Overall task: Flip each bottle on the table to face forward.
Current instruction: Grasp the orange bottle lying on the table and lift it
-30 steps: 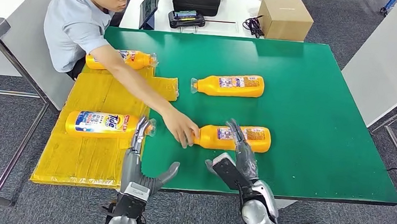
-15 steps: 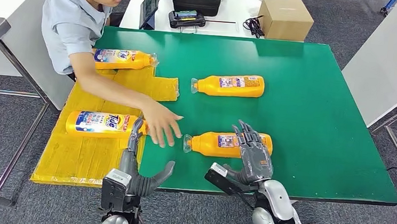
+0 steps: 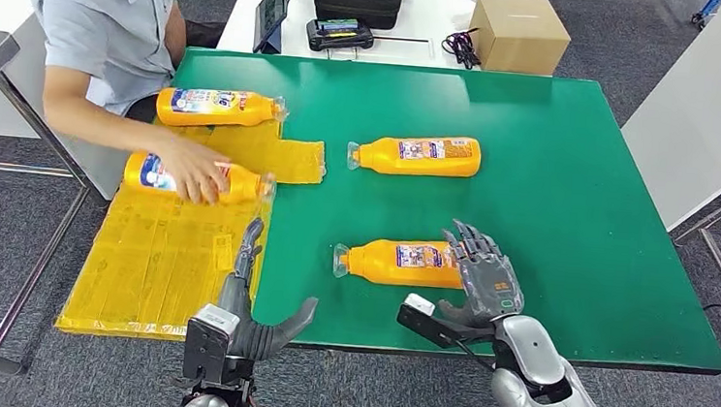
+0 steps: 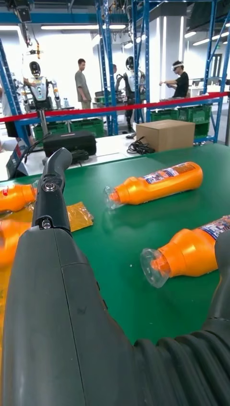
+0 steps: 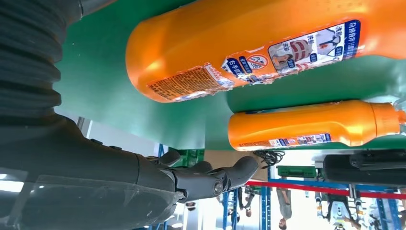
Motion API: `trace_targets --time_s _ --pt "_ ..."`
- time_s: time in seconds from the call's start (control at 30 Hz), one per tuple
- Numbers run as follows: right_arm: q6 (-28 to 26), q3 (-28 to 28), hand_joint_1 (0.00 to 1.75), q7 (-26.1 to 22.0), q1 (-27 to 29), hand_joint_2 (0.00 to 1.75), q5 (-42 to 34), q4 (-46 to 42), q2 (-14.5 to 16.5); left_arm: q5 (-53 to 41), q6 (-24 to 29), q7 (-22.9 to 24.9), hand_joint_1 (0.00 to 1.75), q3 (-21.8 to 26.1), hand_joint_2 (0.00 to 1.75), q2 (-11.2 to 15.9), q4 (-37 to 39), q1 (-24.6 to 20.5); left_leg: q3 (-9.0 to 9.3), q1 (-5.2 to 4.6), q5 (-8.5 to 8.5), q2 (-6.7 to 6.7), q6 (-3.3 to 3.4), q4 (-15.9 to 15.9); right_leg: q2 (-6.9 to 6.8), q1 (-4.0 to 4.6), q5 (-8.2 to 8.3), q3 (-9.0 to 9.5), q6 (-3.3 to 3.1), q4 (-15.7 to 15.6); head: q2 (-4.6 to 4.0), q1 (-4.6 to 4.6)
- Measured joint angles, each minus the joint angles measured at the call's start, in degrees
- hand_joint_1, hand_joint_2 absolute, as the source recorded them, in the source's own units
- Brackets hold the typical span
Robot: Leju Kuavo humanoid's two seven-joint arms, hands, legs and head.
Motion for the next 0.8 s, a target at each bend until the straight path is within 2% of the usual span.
trace_targets --time_s 0.37,0.63,0.8 --pt "-0.3 0.9 0.0 1.2 -1.1 1.75 1.2 0.9 -0.9 0.3 -0.4 0.1 0.0 0.0 1.75 0.0 -0.2 0.0 0.0 0.02 0.0 0.01 0.0 0.0 0.0 0.02 0.0 0.0 0.0 0.0 0.0 0.0" --pt "-0.3 1.0 0.0 1.6 -7.5 1.75 1.0 8.7 -0.3 0.8 -2.3 1.0 0.0 -0.4 1.75 0.0 0.2 -0.2 0.01 0.0 0.03 0.01 0.02 0.0 0.0 0.0 0.03 0.01 0.03 0.0 0.0 0.0" --pt "0.1 1.4 0.0 0.8 -10.4 1.75 0.3 14.2 1.4 0.5 -3.3 1.8 0.0 -0.8 1.75 0.0 0.7 -0.8 0.01 0.02 0.03 0.03 0.02 0.0 0.02 0.02 0.03 0.0 0.03 0.0 0.0 -0.02"
